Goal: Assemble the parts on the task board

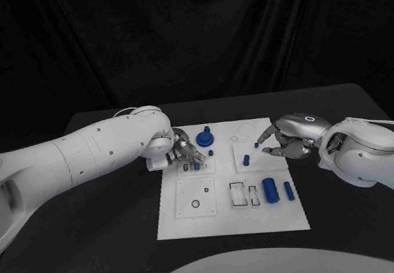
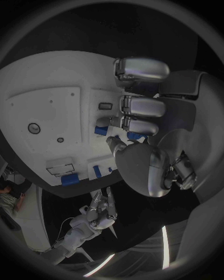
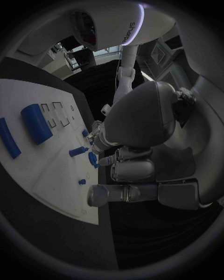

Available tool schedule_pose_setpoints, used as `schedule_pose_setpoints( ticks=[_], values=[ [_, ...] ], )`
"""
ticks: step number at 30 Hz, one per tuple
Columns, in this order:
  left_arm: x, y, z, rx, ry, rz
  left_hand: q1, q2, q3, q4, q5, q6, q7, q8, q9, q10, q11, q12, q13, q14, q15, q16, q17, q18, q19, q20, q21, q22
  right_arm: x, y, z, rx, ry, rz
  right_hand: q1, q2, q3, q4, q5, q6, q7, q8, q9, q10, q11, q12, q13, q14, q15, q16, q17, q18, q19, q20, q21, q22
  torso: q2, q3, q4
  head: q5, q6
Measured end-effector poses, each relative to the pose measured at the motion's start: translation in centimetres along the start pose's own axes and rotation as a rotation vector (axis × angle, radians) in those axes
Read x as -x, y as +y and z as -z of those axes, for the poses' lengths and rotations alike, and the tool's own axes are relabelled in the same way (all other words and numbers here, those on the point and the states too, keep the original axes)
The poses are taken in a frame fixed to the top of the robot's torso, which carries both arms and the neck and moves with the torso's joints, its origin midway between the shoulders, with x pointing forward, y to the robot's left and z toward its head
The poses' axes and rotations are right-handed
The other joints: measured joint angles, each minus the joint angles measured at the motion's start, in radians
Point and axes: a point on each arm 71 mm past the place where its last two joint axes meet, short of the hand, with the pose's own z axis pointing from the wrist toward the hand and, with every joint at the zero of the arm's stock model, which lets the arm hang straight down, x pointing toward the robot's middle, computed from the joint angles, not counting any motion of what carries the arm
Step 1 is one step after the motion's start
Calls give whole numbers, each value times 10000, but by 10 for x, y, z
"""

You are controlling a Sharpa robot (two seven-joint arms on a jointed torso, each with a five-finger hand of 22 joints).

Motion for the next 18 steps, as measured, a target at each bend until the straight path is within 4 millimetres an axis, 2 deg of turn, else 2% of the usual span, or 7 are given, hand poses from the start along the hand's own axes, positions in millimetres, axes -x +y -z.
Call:
schedule_pose_setpoints(
  ticks=[8,18],
  values=[
    [-1,1,1,-11,20,0,51,53,1,-56,55,-19,20,0,17,0,0,0,0,0,0,0,0,0,0,1,-39,0,0,0,0,1,1,-1,0,0,0,0,38,0,0,0,0,-36,-37,0,0,0,0,-46,0,0,0,0,-46,-1,0,0,1,24,0],
    [-2,9,6,-92,-130,168,144,-40,-73,-102,12,-19,20,99,198,2,-2,0,0,-38,-36,0,0,0,37,-36,-39,-1,0,0,0,-2,1,-4,0,0,0,0,37,0,0,0,1,-36,-37,-53,6,0,0,-44,0,-1,0,0,-46,-2,-4,-1,1,23,0]
  ],
)
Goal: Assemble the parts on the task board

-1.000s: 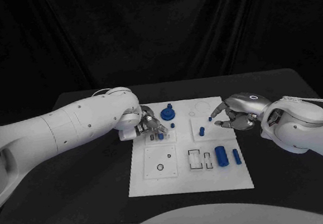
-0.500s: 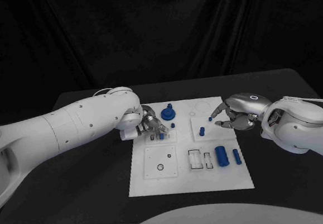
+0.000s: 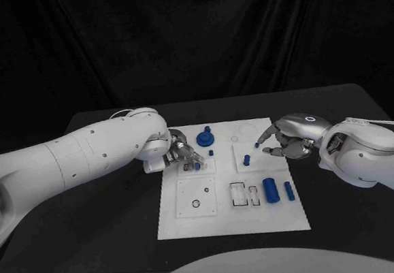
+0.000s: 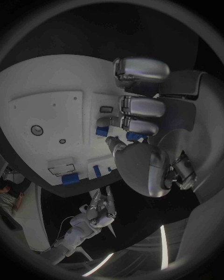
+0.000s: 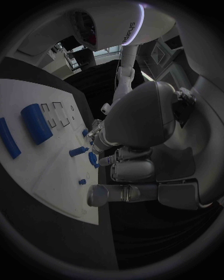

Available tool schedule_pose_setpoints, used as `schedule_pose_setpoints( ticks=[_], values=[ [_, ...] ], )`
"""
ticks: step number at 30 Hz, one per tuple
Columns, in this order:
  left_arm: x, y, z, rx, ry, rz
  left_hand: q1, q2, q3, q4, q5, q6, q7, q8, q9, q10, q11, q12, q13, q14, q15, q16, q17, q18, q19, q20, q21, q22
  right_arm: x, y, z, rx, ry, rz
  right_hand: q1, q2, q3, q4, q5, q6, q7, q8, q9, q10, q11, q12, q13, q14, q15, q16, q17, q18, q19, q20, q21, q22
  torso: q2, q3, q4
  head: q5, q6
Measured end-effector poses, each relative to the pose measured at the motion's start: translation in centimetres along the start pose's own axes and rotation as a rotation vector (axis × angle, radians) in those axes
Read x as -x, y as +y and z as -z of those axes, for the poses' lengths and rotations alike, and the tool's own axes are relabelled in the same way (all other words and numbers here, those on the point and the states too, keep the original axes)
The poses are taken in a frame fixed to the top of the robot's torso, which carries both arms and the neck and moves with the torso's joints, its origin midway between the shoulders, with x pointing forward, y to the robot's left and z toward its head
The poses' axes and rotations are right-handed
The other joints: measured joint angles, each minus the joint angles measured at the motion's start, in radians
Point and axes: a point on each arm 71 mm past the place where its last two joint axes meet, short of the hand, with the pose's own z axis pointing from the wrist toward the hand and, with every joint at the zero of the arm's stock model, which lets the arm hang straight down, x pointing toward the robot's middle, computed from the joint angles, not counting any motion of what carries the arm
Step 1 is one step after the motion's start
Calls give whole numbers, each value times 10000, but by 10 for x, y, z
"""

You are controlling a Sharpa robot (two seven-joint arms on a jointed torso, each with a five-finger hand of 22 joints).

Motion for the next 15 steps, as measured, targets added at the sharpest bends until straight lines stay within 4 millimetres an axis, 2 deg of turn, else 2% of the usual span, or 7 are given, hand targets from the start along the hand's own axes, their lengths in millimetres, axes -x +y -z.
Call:
schedule_pose_setpoints(
  ticks=[6,9,15],
  values=[
    [-2,5,4,-111,-131,126,-9,-8,-290,190,-225,-118,11,57,135,36,-34,0,0,0,0,0,0,0,0,0,0,0,0,-1,0,-12,-3,1,0,0,55,1,0,0,0,0,-10,0,0,-1,2,0,0,-43,0,0,0,0,-61,-1,-8,0,3,8,0],
    [-4,6,6,-223,-205,124,-149,-148,-514,352,-308,-269,54,40,144,36,-34,0,0,0,0,0,0,0,0,0,0,-1,0,-1,0,-15,-5,1,0,0,55,1,-1,0,0,0,-10,0,0,0,2,0,0,-43,0,0,0,0,-61,-1,-13,-2,1,9,0],
    [-9,3,12,-619,-412,-63,-187,-186,-606,421,-323,-305,90,-11,144,36,-34,0,0,1,0,0,0,0,-1,0,0,-1,0,-1,0,-21,-11,3,41,-41,55,0,-1,0,0,0,-9,-36,37,-1,1,0,0,-43,0,0,0,0,-61,-1,-21,1,-1,19,0]
  ],
)
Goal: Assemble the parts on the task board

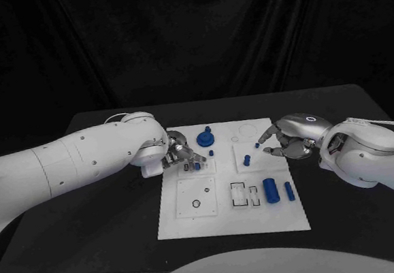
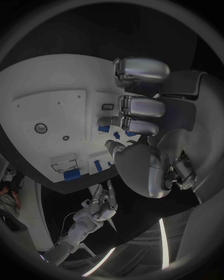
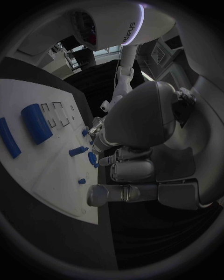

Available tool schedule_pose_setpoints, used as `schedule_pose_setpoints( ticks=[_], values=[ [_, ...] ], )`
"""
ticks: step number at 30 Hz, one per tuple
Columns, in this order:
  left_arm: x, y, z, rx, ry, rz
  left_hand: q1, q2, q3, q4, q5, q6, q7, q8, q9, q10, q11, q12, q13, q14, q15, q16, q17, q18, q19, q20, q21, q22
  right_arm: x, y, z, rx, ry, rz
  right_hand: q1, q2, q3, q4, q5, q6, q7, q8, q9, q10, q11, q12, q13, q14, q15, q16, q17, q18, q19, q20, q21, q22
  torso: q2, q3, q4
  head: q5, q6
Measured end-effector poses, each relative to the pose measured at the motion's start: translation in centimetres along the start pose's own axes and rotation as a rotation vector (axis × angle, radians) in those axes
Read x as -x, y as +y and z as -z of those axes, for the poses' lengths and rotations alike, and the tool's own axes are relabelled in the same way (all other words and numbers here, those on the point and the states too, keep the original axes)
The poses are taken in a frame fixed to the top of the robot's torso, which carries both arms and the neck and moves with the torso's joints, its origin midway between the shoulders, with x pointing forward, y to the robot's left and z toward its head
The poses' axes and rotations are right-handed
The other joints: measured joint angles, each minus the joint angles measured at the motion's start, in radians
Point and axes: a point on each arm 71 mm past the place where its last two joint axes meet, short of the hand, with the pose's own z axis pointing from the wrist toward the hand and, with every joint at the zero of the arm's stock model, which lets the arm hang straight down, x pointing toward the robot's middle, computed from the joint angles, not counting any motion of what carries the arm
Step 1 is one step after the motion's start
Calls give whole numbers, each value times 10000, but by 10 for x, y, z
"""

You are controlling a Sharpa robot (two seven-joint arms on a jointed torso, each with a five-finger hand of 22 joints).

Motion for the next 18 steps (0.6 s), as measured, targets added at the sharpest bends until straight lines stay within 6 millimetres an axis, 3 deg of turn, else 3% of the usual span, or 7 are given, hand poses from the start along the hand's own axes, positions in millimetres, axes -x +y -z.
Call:
schedule_pose_setpoints(
  ticks=[18],
  values=[
    [-3,0,8,-457,-766,-590,152,48,-29,-31,47,-35,-35,-54,-25,-1,1,0,0,0,1,0,0,0,0,1,0,-1,-2,-1,1,-32,29,-17,0,0,0,0,-1,0,0,0,1,1,0,-42,-7,0,0,1,0,0,0,0,-76,-1,16,-4,7,51,0]
  ],
)
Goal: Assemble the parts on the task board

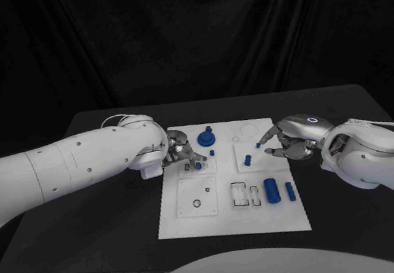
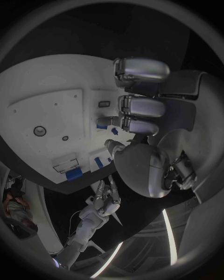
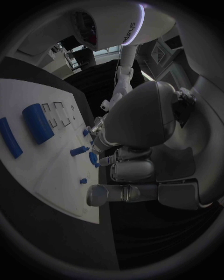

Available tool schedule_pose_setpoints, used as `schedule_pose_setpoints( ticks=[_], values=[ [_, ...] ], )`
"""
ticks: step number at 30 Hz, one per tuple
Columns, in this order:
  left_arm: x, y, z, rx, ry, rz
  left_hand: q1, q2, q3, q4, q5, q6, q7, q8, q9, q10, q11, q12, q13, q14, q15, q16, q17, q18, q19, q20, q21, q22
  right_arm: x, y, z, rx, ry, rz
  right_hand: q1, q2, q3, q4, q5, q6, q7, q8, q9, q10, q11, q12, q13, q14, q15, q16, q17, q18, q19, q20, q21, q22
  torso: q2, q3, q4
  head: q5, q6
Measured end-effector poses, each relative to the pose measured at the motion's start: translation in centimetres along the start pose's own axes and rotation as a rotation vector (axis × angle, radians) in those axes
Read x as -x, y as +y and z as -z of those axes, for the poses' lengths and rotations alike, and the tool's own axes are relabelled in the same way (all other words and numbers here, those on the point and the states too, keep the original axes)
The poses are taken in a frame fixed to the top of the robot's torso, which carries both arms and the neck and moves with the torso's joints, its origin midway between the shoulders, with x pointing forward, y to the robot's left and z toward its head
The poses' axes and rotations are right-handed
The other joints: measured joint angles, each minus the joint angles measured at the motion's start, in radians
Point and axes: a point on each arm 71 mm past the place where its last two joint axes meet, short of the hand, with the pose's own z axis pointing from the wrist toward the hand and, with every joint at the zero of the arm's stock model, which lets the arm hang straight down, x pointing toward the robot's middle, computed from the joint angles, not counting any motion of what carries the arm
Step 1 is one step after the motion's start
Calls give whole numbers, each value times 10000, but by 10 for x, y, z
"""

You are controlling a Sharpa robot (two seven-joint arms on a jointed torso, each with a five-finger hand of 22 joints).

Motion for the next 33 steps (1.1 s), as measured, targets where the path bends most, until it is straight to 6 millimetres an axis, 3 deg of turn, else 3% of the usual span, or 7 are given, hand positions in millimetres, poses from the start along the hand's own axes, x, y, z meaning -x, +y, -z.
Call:
schedule_pose_setpoints(
  ticks=[9,14,24,33],
  values=[
    [-1,5,3,85,-447,-463,96,-1,-46,-57,53,30,-30,0,0,0,0,0,0,0,0,0,0,1,0,0,-15,0,0,-1,1,-40,18,-4,0,0,0,0,0,0,0,-36,-10,-57,-14,-58,2,0,0,-66,0,-1,0,0,-49,-1,4,-4,7,10,0],
    [-6,7,8,-230,-1162,-923,258,-8,-79,-139,301,228,-69,0,-41,0,0,0,0,0,0,0,0,1,0,1,-54,0,-1,-1,3,-56,22,-16,0,0,0,0,38,0,0,-42,-10,-73,1,-58,2,0,0,-66,0,0,0,0,-49,-1,4,-4,9,-46,0],
    [-8,3,14,-904,-2235,-1575,298,-47,-328,84,307,657,-118,-509,-458,-38,-36,0,0,2,-74,0,0,1,37,-36,-54,0,-2,-2,7,-71,-42,-80,0,0,28,28,40,0,0,-42,-9,-72,1,-58,3,0,0,-66,0,0,0,0,-49,7,6,2,-6,27,0],
    [-13,2,10,-1048,-2324,-1809,297,-47,-370,127,350,736,-125,-694,-633,-37,-36,0,0,2,-74,0,0,1,37,-36,-155,0,-2,-3,8,-93,-79,-81,0,0,28,28,40,0,0,-42,-9,-72,1,-57,5,0,0,-66,0,0,0,0,-49,6,8,3,19,-3,0]
  ],
)
